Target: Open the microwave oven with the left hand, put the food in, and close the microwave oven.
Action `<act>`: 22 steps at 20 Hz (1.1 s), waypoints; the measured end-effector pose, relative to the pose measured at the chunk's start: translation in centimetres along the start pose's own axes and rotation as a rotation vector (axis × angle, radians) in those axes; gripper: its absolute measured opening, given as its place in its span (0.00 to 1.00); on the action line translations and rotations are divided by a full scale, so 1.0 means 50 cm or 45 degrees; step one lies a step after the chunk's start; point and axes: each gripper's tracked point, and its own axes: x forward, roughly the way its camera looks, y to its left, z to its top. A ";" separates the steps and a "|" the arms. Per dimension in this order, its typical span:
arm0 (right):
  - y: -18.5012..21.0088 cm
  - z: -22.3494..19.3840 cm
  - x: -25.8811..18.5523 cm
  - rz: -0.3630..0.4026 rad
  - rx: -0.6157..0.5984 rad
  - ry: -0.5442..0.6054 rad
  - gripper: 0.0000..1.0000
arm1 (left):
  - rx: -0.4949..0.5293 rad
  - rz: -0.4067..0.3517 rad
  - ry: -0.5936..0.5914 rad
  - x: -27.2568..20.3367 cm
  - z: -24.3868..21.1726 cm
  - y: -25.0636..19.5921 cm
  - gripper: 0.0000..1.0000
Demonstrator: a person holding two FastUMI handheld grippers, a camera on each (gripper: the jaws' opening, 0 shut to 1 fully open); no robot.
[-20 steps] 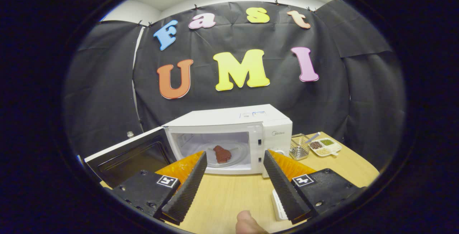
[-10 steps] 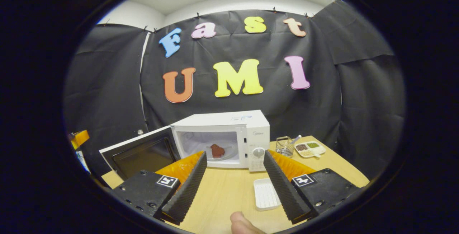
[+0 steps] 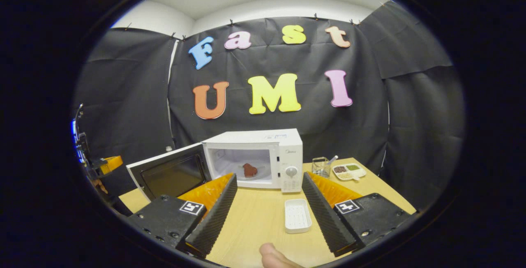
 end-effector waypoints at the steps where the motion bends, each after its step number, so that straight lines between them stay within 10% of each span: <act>1: -0.001 0.000 -0.007 0.005 0.003 -0.003 1.00 | -0.006 -0.010 0.019 0.007 -0.018 -0.002 0.00; 5: -0.004 -0.005 -0.024 0.023 0.021 -0.005 0.90 | -0.023 -0.018 0.085 0.042 -0.093 0.004 0.00; 6: -0.009 -0.006 -0.028 0.021 0.026 -0.004 0.90 | -0.017 -0.014 0.110 0.052 -0.111 0.008 0.13; 8: -0.011 -0.013 -0.035 0.022 0.031 0.007 0.90 | -0.025 -0.029 0.134 0.064 -0.139 0.009 0.00; 9: -0.012 -0.014 -0.038 0.024 0.033 0.012 0.90 | -0.036 -0.045 0.146 0.064 -0.150 0.003 0.14; 10: -0.012 -0.012 -0.042 0.026 0.034 0.014 0.90 | -0.049 -0.059 0.147 0.063 -0.157 -0.006 0.00; 22: -0.028 0.041 -0.099 -0.020 -0.010 -0.058 0.90 | -0.061 -0.314 0.090 0.034 -0.166 -0.213 0.00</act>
